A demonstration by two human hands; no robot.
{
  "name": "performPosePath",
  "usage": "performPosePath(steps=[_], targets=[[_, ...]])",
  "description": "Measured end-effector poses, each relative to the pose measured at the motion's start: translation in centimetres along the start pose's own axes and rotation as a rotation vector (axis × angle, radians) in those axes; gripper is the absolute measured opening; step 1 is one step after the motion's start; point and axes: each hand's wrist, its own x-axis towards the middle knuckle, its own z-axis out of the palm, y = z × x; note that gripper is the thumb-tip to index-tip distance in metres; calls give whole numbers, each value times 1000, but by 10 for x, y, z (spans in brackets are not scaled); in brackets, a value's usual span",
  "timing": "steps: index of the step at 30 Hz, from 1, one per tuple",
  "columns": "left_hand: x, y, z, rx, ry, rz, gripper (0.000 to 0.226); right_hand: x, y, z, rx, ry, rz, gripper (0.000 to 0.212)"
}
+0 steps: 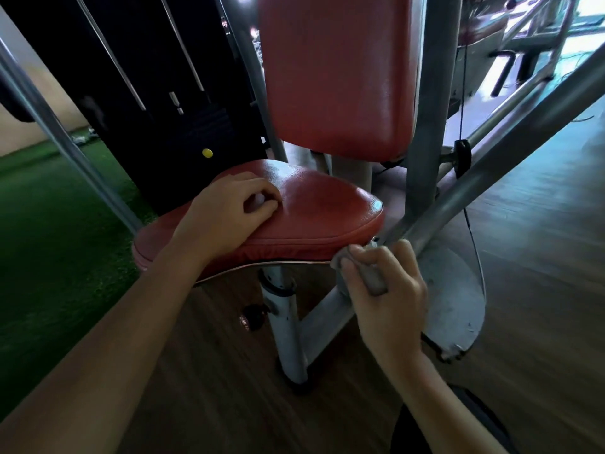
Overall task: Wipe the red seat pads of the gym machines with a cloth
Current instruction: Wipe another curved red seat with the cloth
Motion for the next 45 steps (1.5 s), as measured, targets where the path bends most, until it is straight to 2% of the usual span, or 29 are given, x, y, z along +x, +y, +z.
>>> performPosePath(steps=[4,12,14,18,24,28,30,38,40,43,45], targets=[[0,3,0,-6,1,-4,12,13,6,-7,-8,-11,33,12],[-2,3,1,-27,11,17,11,14,5,5,172,191,328,12],[-2,3,1,-22,13,18,11,6,-2,9,97,196,266,13],[-3,3,2,-15,20,21,12,-4,0,3,-102,48,-25,14],[-3,2,3,-12,25,31,15,16,5,2,48,159,185,17],[-4,0,2,-15,24,39,13,4,4,1,-135,116,-40,14],[-4,1,3,-6,27,41,13,10,13,0,-141,128,-73,15],[-5,4,1,-6,18,5,13,25,9,-2,202,108,340,9],[-7,5,0,-14,14,-8,13,27,3,-7,255,75,379,7],[-11,6,-1,1,43,-47,13,35,-21,-14,194,34,269,6],[-15,4,0,79,112,-154,18,47,-40,-21,144,4,167,9]])
